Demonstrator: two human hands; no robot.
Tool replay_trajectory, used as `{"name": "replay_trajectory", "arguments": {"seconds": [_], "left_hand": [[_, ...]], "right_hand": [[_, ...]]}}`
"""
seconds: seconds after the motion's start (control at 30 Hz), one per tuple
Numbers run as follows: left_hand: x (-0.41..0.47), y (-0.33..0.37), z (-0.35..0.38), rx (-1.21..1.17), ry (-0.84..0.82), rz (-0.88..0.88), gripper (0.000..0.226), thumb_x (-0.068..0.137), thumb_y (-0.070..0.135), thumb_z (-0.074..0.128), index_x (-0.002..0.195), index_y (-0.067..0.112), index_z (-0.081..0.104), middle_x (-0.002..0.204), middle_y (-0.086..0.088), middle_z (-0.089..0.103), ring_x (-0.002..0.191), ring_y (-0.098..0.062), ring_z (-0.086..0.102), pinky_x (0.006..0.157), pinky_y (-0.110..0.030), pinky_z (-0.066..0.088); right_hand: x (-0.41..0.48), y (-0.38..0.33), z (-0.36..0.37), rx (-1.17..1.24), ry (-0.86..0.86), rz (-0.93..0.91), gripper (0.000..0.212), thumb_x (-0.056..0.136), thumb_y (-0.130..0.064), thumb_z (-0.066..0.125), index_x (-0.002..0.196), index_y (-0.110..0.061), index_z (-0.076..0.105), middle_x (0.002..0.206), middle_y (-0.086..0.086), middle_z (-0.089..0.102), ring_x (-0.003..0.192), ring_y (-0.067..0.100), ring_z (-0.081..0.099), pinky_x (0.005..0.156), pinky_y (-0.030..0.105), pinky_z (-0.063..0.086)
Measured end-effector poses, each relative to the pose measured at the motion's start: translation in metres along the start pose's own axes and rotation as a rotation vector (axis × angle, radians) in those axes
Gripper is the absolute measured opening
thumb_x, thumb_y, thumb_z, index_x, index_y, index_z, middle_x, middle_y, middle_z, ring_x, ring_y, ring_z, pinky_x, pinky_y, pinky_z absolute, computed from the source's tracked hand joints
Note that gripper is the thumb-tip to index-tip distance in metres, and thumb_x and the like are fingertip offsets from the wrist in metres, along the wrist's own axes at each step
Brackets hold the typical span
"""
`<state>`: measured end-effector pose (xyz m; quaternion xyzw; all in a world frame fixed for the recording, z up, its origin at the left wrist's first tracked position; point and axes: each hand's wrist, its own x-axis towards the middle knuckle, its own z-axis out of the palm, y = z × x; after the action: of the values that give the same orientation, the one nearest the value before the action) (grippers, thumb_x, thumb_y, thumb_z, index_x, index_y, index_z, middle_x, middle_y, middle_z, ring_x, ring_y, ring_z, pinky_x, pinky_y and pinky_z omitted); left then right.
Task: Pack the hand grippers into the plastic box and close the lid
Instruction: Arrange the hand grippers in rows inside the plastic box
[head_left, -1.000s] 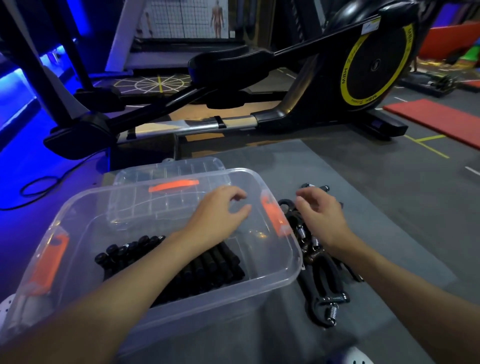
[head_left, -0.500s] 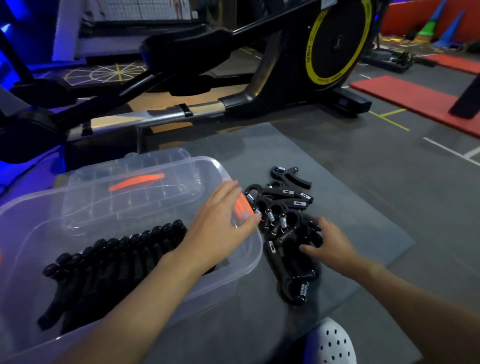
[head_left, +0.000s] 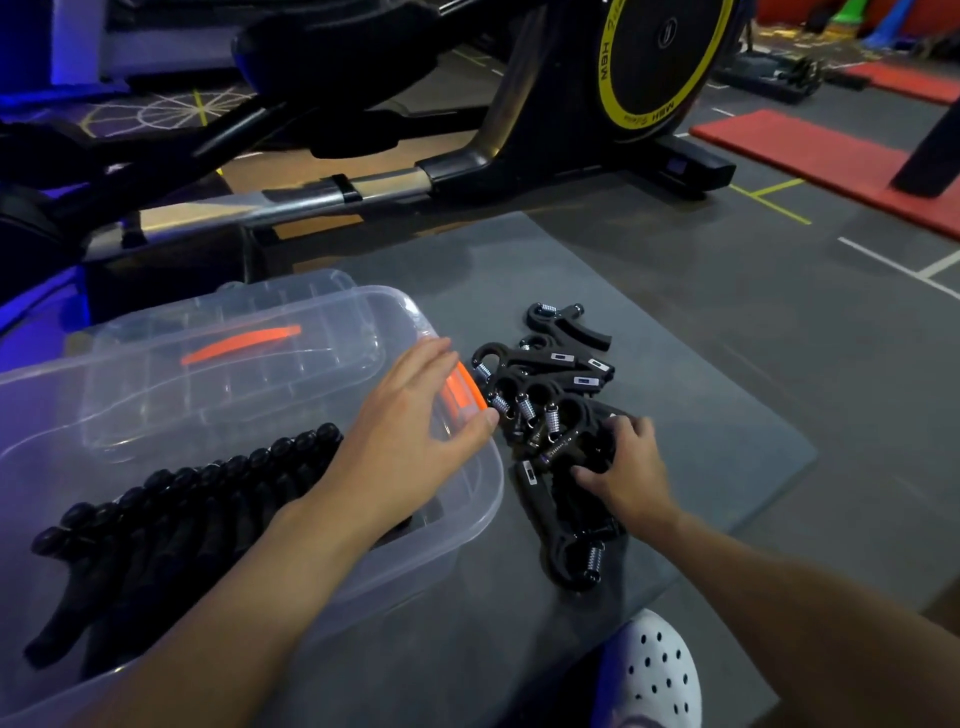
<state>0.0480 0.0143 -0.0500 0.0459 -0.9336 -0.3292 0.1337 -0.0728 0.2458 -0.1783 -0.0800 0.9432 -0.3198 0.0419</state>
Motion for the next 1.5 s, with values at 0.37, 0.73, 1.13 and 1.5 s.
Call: {"name": "replay_trajectory", "arguments": {"seconds": [0.37, 0.73, 1.13, 1.5], "left_hand": [[-0.001, 0.001, -0.002, -0.067, 0.026, 0.012, 0.053, 0.089, 0.041, 0.065, 0.137, 0.025, 0.051, 0.150, 0.018, 0.036, 0.134, 0.008, 0.028, 0.107, -0.017, 0.021], [-0.007, 0.026, -0.041, -0.363, 0.246, 0.148, 0.039, 0.084, 0.022, 0.075, 0.121, 0.028, 0.063, 0.110, 0.016, 0.063, 0.109, -0.002, 0.060, 0.094, -0.018, 0.046], [-0.015, 0.009, -0.089, -0.348, 0.478, 0.146, 0.023, 0.084, 0.014, 0.075, 0.106, 0.017, 0.071, 0.099, 0.008, 0.069, 0.091, -0.010, 0.066, 0.084, -0.021, 0.052], [0.005, -0.073, -0.068, -0.122, 0.246, -0.152, 0.015, 0.077, 0.022, 0.082, 0.089, 0.026, 0.073, 0.081, 0.016, 0.069, 0.071, 0.003, 0.062, 0.068, -0.014, 0.045]], "right_hand": [[-0.003, -0.040, -0.027, 0.153, 0.083, -0.061, 0.062, 0.070, -0.026, 0.084, 0.124, -0.010, 0.057, 0.107, -0.003, 0.047, 0.089, 0.009, 0.050, 0.076, 0.012, 0.035], [-0.046, -0.161, -0.082, 0.623, 0.067, -0.222, 0.034, 0.076, -0.023, 0.080, 0.105, -0.027, 0.062, 0.094, -0.011, 0.068, 0.084, -0.003, 0.065, 0.072, 0.011, 0.050], [-0.064, -0.211, -0.062, 0.746, -0.149, -0.233, 0.017, 0.100, -0.030, 0.048, 0.098, -0.022, 0.063, 0.096, -0.001, 0.070, 0.089, 0.013, 0.066, 0.079, 0.031, 0.053], [-0.051, -0.186, -0.025, 0.088, -0.264, -0.514, 0.055, 0.100, -0.049, 0.030, 0.150, -0.026, 0.028, 0.156, -0.011, 0.029, 0.146, 0.007, 0.019, 0.119, 0.044, 0.022]]}}
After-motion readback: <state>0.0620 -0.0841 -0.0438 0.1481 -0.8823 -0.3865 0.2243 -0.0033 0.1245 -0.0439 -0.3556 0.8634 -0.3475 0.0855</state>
